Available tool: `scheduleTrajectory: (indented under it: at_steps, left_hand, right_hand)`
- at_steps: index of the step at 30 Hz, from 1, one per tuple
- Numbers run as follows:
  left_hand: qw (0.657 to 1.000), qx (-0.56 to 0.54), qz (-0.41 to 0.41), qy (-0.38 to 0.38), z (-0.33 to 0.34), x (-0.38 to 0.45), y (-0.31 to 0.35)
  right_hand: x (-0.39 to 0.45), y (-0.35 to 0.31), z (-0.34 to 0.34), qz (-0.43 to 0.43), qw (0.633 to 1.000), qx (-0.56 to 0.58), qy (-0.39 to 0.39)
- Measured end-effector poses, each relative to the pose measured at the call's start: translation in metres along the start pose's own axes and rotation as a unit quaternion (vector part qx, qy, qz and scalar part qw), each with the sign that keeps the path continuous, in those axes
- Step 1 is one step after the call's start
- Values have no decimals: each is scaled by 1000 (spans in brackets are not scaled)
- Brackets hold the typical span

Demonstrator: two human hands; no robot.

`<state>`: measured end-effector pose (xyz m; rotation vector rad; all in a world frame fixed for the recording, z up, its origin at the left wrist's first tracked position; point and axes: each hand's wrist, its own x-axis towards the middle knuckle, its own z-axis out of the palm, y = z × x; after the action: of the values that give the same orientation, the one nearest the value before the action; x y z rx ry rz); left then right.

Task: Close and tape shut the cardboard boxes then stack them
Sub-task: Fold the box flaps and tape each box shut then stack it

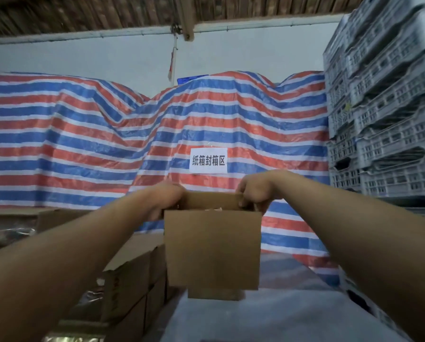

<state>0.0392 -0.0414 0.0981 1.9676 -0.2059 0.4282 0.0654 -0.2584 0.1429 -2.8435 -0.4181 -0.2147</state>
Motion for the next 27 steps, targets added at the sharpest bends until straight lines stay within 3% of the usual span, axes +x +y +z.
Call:
scheduleTrajectory:
  at_steps: [4,8,17,20,24,27]
  left_hand:
    - [994,-33,-88,-51,51,-31,-33]
    - [983,-64,-155,-75,98,-50,-77]
    - [942,-267,-172,-104,130,-60,-111]
    - [931,-321,-152,-82,134,-58,-121]
    - [926,-349,-136,-43,149,-60,-137]
    - [920,-368,-110,-78,152,-60,-146]
  right_hand:
    - [-26,53,34,46,992,39,-115]
    - [-39,100,86,85,984,65,-140]
    - [-59,134,129,112,952,280,-47]
    - [-67,135,155,145,877,457,31]
    - [-77,134,188,149,758,633,52]
    - [-78,130,193,145,720,675,70]
